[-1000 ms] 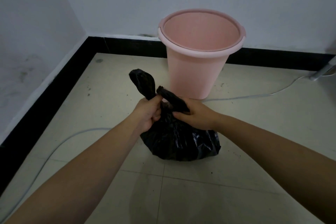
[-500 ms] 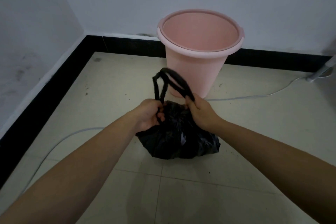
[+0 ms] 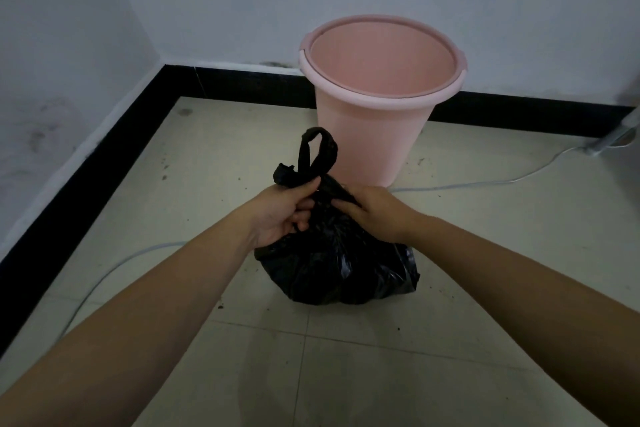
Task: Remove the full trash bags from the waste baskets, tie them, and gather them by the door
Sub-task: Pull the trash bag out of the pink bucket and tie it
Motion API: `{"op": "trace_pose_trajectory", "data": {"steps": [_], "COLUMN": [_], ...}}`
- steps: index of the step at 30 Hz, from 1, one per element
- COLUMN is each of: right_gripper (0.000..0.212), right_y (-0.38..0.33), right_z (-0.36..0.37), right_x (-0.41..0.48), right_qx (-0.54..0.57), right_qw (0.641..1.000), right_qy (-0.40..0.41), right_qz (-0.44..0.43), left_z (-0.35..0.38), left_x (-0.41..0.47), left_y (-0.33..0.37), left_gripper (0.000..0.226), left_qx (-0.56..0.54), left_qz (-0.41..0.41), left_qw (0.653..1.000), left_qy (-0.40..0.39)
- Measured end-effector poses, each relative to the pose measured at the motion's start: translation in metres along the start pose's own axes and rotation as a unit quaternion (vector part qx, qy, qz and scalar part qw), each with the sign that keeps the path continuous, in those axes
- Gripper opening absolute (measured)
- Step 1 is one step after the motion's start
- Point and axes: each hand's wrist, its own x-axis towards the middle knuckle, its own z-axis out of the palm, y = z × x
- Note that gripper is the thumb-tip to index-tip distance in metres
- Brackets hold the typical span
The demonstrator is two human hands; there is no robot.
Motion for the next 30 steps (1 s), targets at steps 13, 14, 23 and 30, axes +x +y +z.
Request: {"op": "trace_pose_trajectory", "data": {"steps": [13,14,23,30], "right_gripper": [0.039,0.031,0.013,0.020], "right_y": [-0.032,-0.036,-0.049,-0.064], "right_z": [-0.065,-0.064,-0.053,-0.061], "right_x": [0.010,0.012,0.021,0.020], "right_qx": [0.344,0.334,0.482,0.636], "right_qw": [0.931,0.935,0.855,0.716], "right_qy": [0.051,0.063,0.149,0.246], "right_qz": [0.111,0.099,0.122,0.148], "left_z": [0.006,0.006,0.004,0.005], "left_x": [-0.012,-0.013,-0.009,-0.010], "left_y": [0.020,0.020,0.011,0.011], "left_gripper": [0.046,0.046,0.038,0.039], "left_qx": [0.064,0.066,0.125,-0.026], "left_qz": [-0.056,-0.054,0.065,0.024], "left_qw": [0.986,0.984,0.988,0.994], "left_qy": [-0.146,-0.155,-0.057,-0.103]}}
